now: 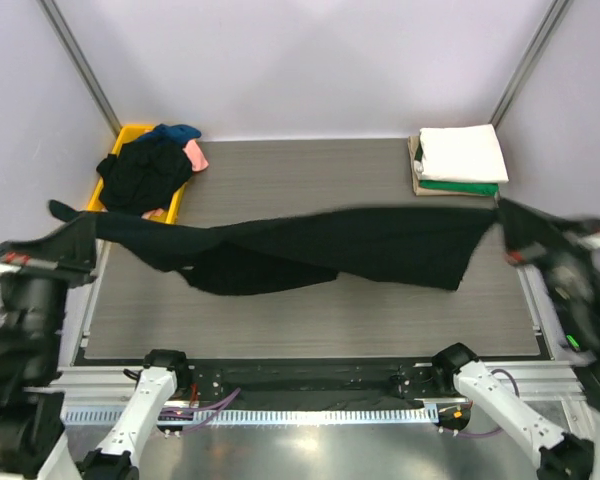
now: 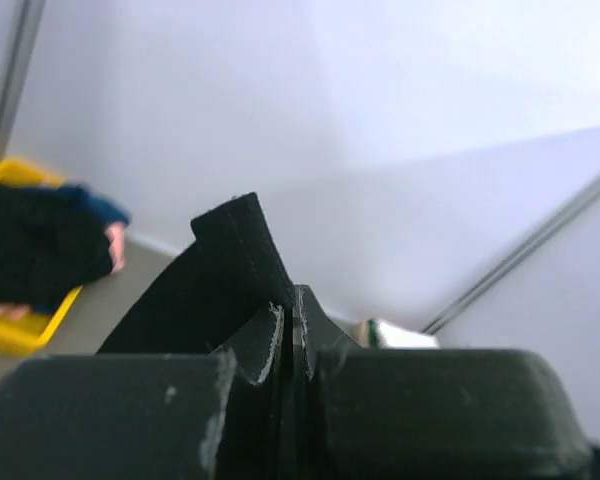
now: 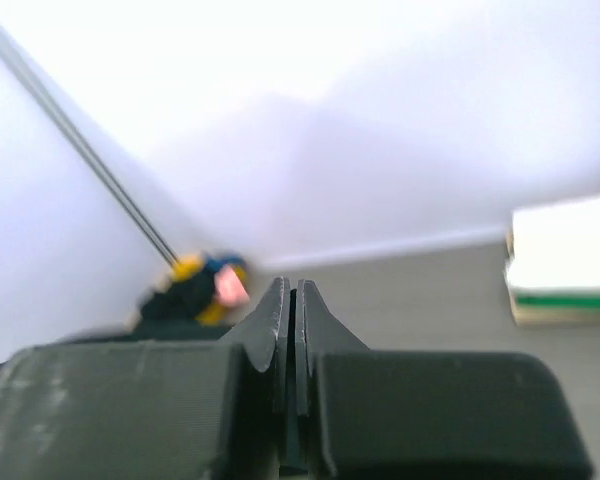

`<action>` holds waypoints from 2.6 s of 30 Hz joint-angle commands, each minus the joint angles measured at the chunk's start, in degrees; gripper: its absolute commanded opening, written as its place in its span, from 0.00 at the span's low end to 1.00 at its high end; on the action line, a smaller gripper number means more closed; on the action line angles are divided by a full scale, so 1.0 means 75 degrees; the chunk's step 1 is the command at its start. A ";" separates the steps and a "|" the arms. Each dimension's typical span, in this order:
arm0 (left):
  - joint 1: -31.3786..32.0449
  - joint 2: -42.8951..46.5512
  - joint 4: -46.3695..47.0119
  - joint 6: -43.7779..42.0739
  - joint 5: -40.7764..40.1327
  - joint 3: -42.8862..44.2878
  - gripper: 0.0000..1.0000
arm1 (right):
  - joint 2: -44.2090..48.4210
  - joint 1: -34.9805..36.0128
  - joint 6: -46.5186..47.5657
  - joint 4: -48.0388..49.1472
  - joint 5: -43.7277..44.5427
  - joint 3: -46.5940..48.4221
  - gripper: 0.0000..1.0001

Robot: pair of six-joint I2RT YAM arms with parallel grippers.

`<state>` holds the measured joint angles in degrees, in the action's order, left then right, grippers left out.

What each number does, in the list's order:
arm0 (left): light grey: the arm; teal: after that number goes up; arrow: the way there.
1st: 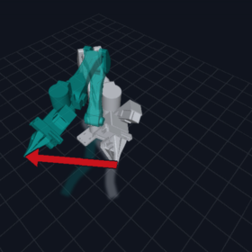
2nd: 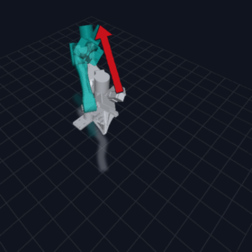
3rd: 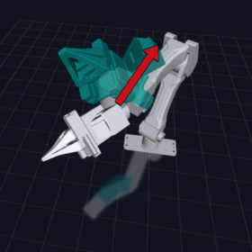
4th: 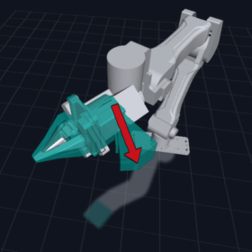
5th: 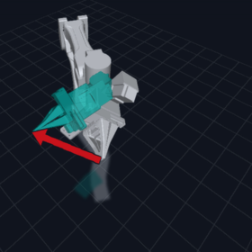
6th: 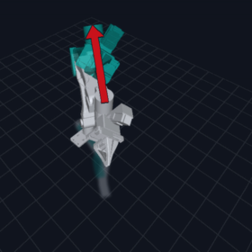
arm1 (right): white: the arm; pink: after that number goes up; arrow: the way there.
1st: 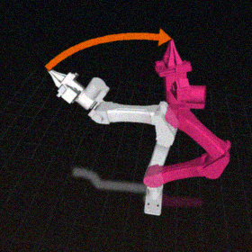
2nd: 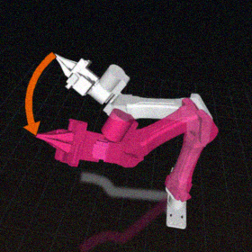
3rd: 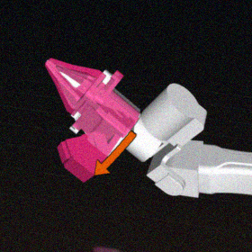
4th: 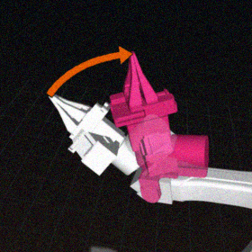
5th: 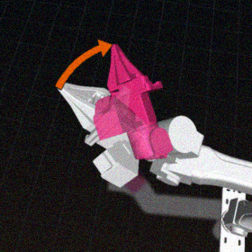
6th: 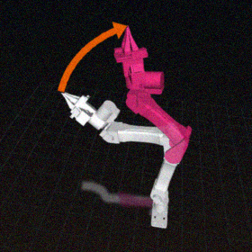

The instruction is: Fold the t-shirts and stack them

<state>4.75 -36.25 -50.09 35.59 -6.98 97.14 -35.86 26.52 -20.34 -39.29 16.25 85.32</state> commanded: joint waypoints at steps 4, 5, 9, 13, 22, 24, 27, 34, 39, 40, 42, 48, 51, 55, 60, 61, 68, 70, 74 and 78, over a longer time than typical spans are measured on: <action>0.0011 -0.0474 0.1510 -0.0480 0.1174 0.2173 0.01 | 0.1019 -0.0184 0.0928 0.0363 -0.0070 0.1161 0.01; -0.0001 -0.0800 0.1522 -0.0469 0.1258 0.2745 0.00 | 0.0996 -0.0243 0.1023 0.0352 0.0070 0.1360 0.01; 0.0011 -0.1926 0.1686 -0.0317 0.1610 0.3791 0.01 | -0.0066 -0.0337 0.1410 0.0036 0.1028 0.2647 0.01; 0.0011 -0.3355 0.1417 -0.0211 0.1646 0.4812 0.01 | -0.1919 -0.0337 0.1656 -0.0922 0.2772 0.3810 0.01; -0.0048 -0.7253 -0.0059 -0.0397 0.2068 0.4465 0.01 | -0.5131 -0.0804 0.1542 -0.0213 0.4140 0.1787 0.01; -0.0095 -0.8007 -0.0329 -0.0900 0.2161 0.4135 0.08 | -0.5811 -0.1702 0.1016 0.0011 0.3391 0.0849 0.01; -0.0130 -1.0137 -0.1205 -0.1509 0.2604 0.4565 0.49 | -0.6608 -0.2445 -0.0006 0.0257 0.2347 0.0298 0.01; 0.0011 -1.0886 -0.1694 -0.1688 0.2000 0.3853 0.81 | -0.7700 -0.2529 -0.0007 0.0058 0.1220 0.0426 0.80; 0.0081 -0.8985 -0.0038 -0.1430 0.1775 0.1348 0.83 | -0.6834 -0.2447 -0.0007 0.0550 0.0519 -0.0710 0.80; 0.0127 -0.8856 0.0079 -0.1406 0.1752 0.0776 0.83 | -0.6612 -0.2435 -0.0030 0.0690 0.0053 -0.0863 0.80; 0.0315 -0.8621 0.0454 -0.1371 0.1646 0.0257 0.82 | -0.6505 -0.2376 -0.0158 0.0796 -0.0418 -0.1250 0.80; 0.0854 -0.9228 0.0900 -0.0973 0.1645 -0.0413 0.75 | -0.6411 -0.2072 -0.0335 0.1136 -0.1276 -0.2047 0.78; 0.1006 -0.9638 0.1357 -0.0611 0.1798 -0.0495 0.73 | -0.6200 -0.1932 -0.0382 0.1288 -0.1440 -0.2445 0.78; 0.1147 -1.0236 0.1638 -0.0399 0.1798 -0.0320 0.71 | -0.6000 -0.1896 -0.0371 0.1476 -0.1511 -0.2832 0.78; 0.1171 -1.0939 0.1709 -0.0188 0.1845 -0.0039 0.69 | -0.6106 -0.1896 -0.0242 0.1465 -0.1545 -0.2681 0.78; 0.1206 -1.1010 0.1756 -0.0141 0.1926 -0.0015 0.68 | -0.6094 -0.1896 -0.0241 0.1477 -0.1569 -0.2646 0.78; 0.1370 -1.1549 0.1838 0.0000 0.2022 0.0126 0.64 | -0.6247 -0.1908 -0.0113 0.1477 -0.1382 -0.2551 0.78; 0.1405 -1.1631 0.1850 0.0012 0.2021 0.0161 0.63 | -0.6258 -0.1908 -0.0078 0.1488 -0.1347 -0.2587 0.78; 0.1405 -1.1748 0.1873 0.0070 0.2009 0.0219 0.59 | -0.6258 -0.1919 -0.0030 0.1535 -0.1323 -0.2750 0.78; 0.1405 -1.1901 0.1897 0.0129 0.2033 0.0313 0.54 | -0.6212 -0.1954 0.0005 0.1547 -0.1300 -0.2833 0.78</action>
<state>15.25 -124.66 -37.91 35.81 7.57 96.95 -83.90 12.25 -21.17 -29.91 5.43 64.05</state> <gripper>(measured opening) 0.554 0.781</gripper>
